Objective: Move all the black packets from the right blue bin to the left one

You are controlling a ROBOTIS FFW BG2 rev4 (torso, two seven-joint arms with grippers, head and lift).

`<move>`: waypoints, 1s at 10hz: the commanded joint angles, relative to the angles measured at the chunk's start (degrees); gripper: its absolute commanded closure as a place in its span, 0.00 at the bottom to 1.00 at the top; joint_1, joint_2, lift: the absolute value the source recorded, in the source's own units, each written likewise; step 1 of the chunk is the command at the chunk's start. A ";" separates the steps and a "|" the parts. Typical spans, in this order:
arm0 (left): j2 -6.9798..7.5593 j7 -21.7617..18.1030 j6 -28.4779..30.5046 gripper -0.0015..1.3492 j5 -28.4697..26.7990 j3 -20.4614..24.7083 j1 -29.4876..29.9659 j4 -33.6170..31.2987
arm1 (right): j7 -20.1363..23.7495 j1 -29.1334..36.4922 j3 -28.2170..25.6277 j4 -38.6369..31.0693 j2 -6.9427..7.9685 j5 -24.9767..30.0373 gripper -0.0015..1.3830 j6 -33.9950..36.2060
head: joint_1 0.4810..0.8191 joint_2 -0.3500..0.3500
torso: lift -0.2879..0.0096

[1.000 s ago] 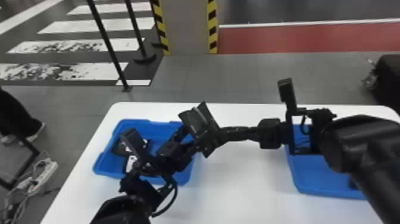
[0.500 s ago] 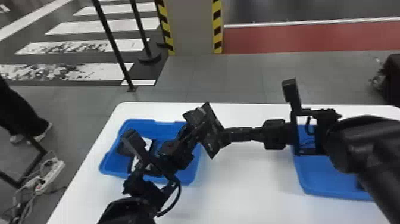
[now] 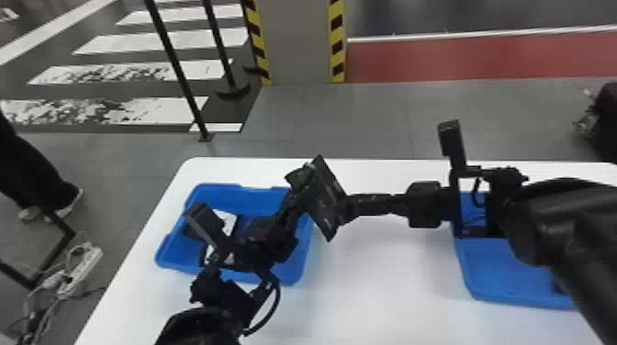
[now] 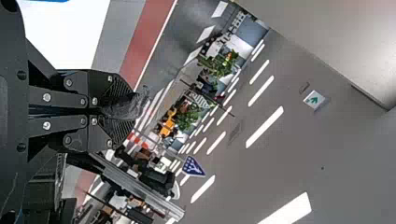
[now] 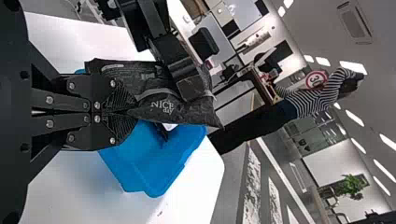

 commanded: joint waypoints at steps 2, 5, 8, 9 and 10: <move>-0.15 0.61 -3.05 0.90 -0.44 0.34 0.13 0.00 | -0.20 2.12 -2.36 1.09 0.21 -6.26 0.13 -7.72 | 0.63 0.77 | 0.60; -0.15 10.19 -16.97 0.90 -11.69 3.86 2.52 0.14 | -8.28 12.81 -13.00 -13.68 -0.14 -5.38 0.16 -8.43 | 0.63 0.77 | 0.60; -0.15 19.59 -24.42 0.90 -23.91 5.35 5.48 0.14 | -15.84 25.61 -20.82 -28.59 -0.58 -3.71 0.21 -5.61 | 0.63 0.78 | 0.60; -0.15 21.35 -25.69 0.90 -26.98 5.97 6.04 0.14 | -16.02 26.31 -21.00 -29.15 -1.29 -3.44 0.21 -5.61 | 0.63 0.78 | 0.60; -0.15 23.64 -28.78 0.90 -28.21 5.79 6.74 0.28 | -16.81 26.59 -21.08 -29.99 -1.64 -2.13 0.21 -5.75 | 0.63 0.78 | 0.60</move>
